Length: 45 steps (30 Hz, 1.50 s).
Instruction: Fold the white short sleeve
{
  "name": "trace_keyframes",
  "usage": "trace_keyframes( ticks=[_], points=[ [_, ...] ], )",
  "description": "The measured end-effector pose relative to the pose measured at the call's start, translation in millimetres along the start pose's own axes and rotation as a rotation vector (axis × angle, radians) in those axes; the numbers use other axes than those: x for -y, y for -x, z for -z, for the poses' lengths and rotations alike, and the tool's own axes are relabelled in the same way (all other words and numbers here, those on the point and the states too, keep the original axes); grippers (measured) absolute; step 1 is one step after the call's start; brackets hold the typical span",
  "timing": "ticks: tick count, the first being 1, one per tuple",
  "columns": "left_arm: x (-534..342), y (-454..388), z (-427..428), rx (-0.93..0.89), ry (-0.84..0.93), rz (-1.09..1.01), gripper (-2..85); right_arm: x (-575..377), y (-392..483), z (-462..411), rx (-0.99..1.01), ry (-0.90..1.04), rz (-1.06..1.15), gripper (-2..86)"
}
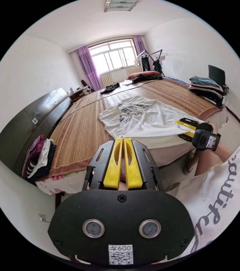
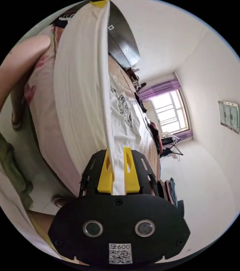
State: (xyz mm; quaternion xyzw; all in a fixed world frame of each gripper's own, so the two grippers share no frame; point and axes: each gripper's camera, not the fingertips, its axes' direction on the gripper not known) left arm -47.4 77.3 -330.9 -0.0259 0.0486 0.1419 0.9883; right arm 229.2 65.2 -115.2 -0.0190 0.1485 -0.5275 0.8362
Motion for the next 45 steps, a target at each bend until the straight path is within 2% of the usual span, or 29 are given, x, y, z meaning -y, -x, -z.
trace_keyframes(
  ticks=[3,7,10,16,26,29,32,35,38,40,43,45],
  points=[
    [18.6,-4.8,5.2,0.101,0.025,-0.012,1.2,-30.4,23.3,-5.1,-0.117,-0.006,0.158,-0.6],
    [42.1,-6.7,21.0,0.1,0.02,-0.01,1.1,-59.3,40.1,-4.9,-0.183,-0.054,0.26,-0.7],
    [60.6,-7.0,41.3,0.109,-0.001,0.008,1.1,-73.2,35.9,-7.9,-0.146,-0.036,0.23,-0.5],
    [99.0,16.2,92.5,0.105,-0.116,0.129,1.2,-89.9,5.6,-8.3,-0.034,-0.006,0.015,3.0],
    [162.1,71.7,135.8,0.1,-0.173,0.313,1.2,-124.7,6.9,-16.8,-0.026,0.105,0.027,6.4],
    [181.4,76.5,134.9,0.074,-0.139,0.324,1.2,-117.2,21.8,-18.8,-0.114,0.135,0.102,6.6],
    [195.8,75.2,136.0,0.109,-0.106,0.315,1.1,-105.3,43.8,-20.4,-0.118,0.164,0.194,6.9],
    [205.9,84.8,142.8,0.121,-0.088,0.331,1.1,-101.9,54.5,-20.2,-0.045,0.181,0.141,7.1],
    [207.8,110.4,152.1,0.052,-0.127,0.439,1.0,-102.9,55.9,-15.2,-0.045,0.189,0.082,6.5],
    [210.3,120.5,152.4,0.073,-0.118,0.487,1.0,-105.5,50.2,-16.0,-0.04,0.224,0.037,6.6],
    [222.0,123.6,150.8,0.081,-0.117,0.49,0.9,-104.6,44.2,-4.4,-0.041,0.155,0.015,6.9],
    [238.9,119.1,145.5,0.014,-0.125,0.454,0.9,-92.5,58.7,2.7,-0.068,0.1,0.127,7.0]
  ],
)
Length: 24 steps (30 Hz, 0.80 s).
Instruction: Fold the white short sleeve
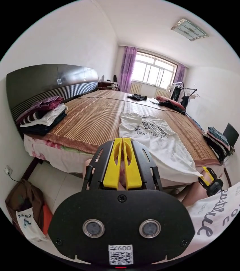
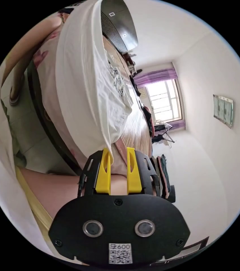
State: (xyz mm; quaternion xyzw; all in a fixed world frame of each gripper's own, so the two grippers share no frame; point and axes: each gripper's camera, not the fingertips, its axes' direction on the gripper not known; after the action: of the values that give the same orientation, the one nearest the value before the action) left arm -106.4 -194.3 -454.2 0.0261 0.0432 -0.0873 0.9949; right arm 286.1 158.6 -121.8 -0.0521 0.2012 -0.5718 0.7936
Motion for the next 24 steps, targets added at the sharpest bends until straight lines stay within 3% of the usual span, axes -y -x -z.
trace_keyframes(
  ticks=[8,17,24],
  points=[
    [13.3,-12.2,-9.4,-0.014,0.003,0.031,0.9,45.4,58.4,23.4,0.007,-0.019,0.185,7.1],
    [3.3,-11.9,-40.9,-0.066,0.017,0.086,0.6,98.8,68.3,23.4,0.002,0.08,0.152,3.0],
    [-24.0,-25.4,-78.6,-0.077,0.018,0.087,0.7,131.1,63.9,29.9,0.035,0.046,0.129,-0.1]
  ],
)
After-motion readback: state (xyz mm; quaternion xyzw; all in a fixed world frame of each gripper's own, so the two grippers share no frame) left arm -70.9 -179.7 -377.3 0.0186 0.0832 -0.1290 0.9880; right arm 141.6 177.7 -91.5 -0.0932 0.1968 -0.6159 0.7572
